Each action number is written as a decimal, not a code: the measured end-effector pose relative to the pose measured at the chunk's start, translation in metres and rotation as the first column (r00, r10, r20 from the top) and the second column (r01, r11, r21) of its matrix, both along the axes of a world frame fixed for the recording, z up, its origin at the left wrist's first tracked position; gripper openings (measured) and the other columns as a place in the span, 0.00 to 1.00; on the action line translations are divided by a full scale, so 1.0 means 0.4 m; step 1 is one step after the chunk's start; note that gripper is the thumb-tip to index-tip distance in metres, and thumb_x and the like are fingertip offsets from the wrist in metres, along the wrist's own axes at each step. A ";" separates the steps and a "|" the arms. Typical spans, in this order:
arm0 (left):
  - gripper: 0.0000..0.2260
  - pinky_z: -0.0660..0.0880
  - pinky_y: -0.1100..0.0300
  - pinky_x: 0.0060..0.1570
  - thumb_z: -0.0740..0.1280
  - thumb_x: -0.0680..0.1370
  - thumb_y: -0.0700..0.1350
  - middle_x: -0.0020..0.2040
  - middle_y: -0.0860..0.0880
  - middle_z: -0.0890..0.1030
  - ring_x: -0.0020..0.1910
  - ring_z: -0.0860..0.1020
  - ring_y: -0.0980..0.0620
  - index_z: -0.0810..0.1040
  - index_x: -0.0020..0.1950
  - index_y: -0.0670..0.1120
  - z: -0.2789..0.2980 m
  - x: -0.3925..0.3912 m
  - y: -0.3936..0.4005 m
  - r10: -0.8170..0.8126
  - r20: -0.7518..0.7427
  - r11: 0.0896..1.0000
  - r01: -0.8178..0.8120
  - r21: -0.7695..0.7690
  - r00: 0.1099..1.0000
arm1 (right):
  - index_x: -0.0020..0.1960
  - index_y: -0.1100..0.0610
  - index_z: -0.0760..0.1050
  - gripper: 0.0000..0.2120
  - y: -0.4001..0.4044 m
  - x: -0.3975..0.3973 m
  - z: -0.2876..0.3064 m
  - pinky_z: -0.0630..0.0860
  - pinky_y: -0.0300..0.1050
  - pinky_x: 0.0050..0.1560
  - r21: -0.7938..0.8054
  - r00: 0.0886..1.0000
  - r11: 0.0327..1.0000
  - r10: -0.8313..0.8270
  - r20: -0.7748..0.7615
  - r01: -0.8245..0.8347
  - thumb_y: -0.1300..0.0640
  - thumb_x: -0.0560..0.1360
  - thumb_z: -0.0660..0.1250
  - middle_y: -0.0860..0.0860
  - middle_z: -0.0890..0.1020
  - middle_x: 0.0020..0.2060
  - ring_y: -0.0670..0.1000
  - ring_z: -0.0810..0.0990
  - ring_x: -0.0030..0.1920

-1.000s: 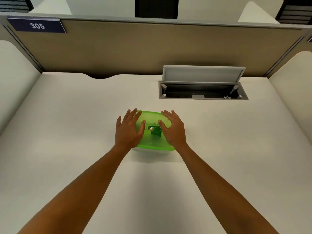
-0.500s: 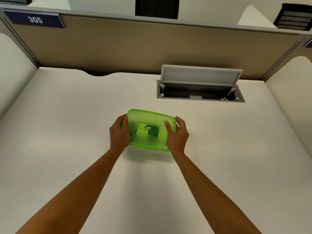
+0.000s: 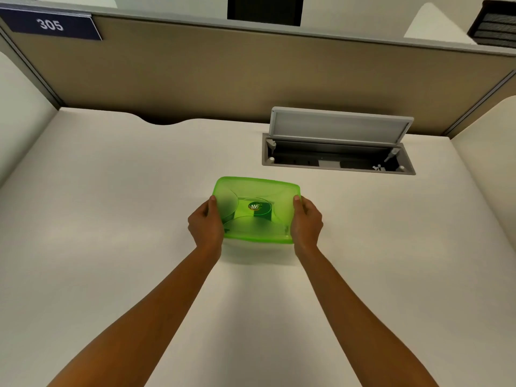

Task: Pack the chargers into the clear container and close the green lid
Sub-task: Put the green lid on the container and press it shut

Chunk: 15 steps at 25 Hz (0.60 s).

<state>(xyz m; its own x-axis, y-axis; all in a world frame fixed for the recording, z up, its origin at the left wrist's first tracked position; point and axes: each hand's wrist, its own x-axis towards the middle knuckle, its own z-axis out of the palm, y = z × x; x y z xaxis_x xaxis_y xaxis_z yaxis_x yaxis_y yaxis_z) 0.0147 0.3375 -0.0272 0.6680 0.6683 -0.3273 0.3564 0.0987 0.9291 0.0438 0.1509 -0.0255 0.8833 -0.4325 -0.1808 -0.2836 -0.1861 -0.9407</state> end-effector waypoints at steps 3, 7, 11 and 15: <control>0.22 0.66 0.54 0.33 0.60 0.81 0.53 0.29 0.47 0.70 0.35 0.67 0.45 0.73 0.29 0.47 0.007 0.061 -0.023 -0.049 0.016 0.999 0.049 0.004 0.999 | 0.57 0.60 0.80 0.16 -0.031 0.093 0.016 0.73 0.49 0.55 -0.077 0.999 0.996 0.044 -0.005 -0.045 0.50 0.81 0.60 0.53 0.83 0.48 0.52 0.77 0.48; 0.22 0.63 0.59 0.33 0.59 0.82 0.52 0.33 0.40 0.68 0.31 0.66 0.54 0.72 0.35 0.38 -0.013 0.143 -0.036 -0.116 0.043 0.991 0.112 0.075 0.992 | 0.55 0.62 0.79 0.17 -0.063 0.173 -0.006 0.71 0.45 0.48 -0.168 0.998 0.984 0.059 0.012 -0.056 0.52 0.82 0.56 0.54 0.80 0.44 0.53 0.76 0.45; 0.25 0.59 0.56 0.31 0.59 0.83 0.52 0.22 0.53 0.64 0.28 0.63 0.53 0.65 0.25 0.50 -0.005 0.202 -0.046 -0.158 0.033 0.977 0.151 0.147 0.987 | 0.51 0.63 0.79 0.17 -0.068 0.231 -0.003 0.64 0.41 0.42 -0.237 0.997 0.970 0.070 0.037 -0.059 0.52 0.82 0.56 0.53 0.78 0.38 0.53 0.73 0.40; 0.24 0.58 0.54 0.30 0.58 0.83 0.50 0.24 0.53 0.62 0.27 0.61 0.52 0.60 0.26 0.51 0.004 0.254 -0.046 -0.192 0.018 0.955 0.182 0.234 0.981 | 0.56 0.63 0.79 0.17 -0.072 0.284 0.006 0.66 0.40 0.44 -0.241 0.997 0.968 0.075 0.031 -0.065 0.52 0.82 0.57 0.53 0.79 0.41 0.52 0.74 0.43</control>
<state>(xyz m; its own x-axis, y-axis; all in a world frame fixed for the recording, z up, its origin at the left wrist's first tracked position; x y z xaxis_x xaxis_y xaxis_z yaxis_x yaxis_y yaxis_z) 0.1161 0.3191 -0.0257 0.7976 0.5843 -0.1497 0.3101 -0.1843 0.9327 0.1575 0.1222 -0.0233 0.9174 -0.3956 -0.0437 -0.2253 -0.4255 -0.8765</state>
